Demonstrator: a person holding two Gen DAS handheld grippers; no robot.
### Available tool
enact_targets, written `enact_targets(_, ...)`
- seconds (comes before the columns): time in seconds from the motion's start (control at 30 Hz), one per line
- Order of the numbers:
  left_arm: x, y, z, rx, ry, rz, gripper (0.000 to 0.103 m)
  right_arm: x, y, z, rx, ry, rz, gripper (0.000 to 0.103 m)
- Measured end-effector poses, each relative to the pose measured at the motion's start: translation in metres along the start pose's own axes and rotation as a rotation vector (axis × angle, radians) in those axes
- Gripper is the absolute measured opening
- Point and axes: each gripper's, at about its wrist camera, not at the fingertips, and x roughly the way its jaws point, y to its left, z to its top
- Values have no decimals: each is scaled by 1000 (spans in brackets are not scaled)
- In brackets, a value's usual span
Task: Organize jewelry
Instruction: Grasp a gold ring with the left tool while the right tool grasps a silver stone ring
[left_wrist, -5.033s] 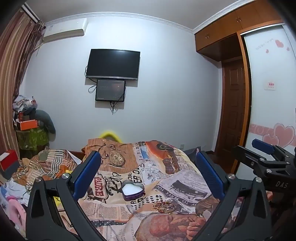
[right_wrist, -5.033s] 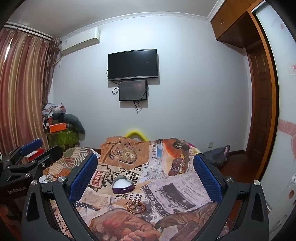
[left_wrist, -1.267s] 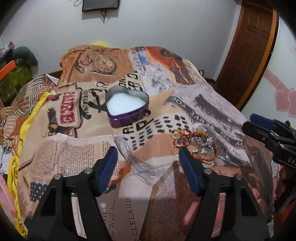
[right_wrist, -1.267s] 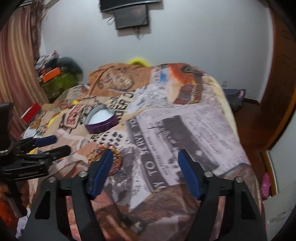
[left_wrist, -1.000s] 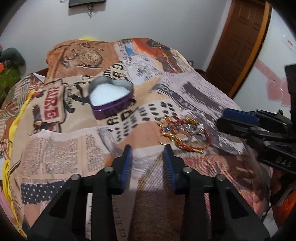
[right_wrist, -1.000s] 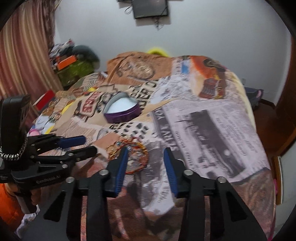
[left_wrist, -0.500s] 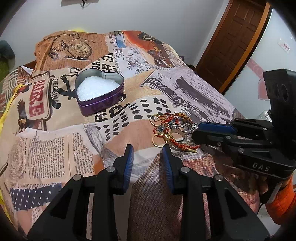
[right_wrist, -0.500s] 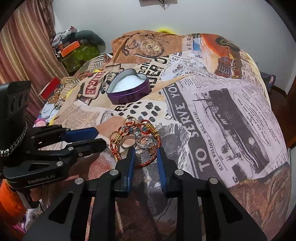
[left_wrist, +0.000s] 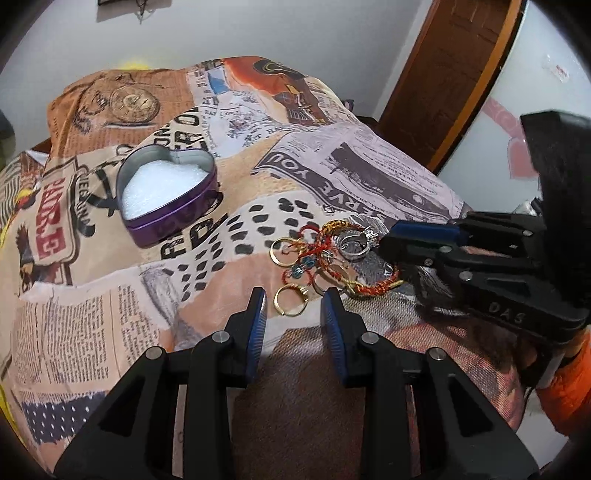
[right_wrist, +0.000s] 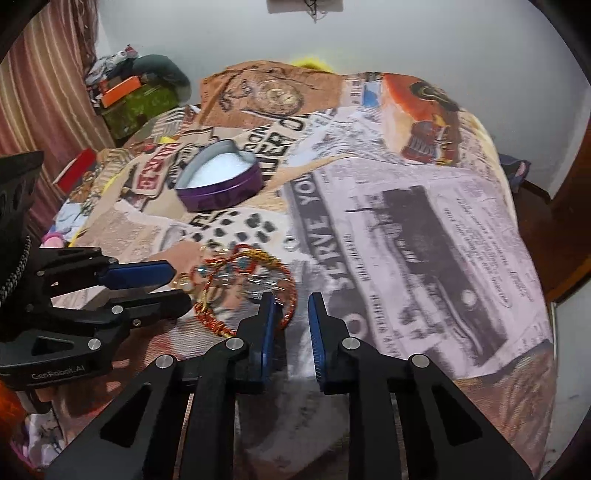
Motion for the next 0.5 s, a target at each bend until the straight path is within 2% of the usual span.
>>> enact_targets(0.27,3,1,1,-6,-11,1,30,-16,6,3,-13,-36,39,16)
enact_targets(0.5,2,1,-1,-10,-26,-1,28,0,19,10,-46,-10,41,17)
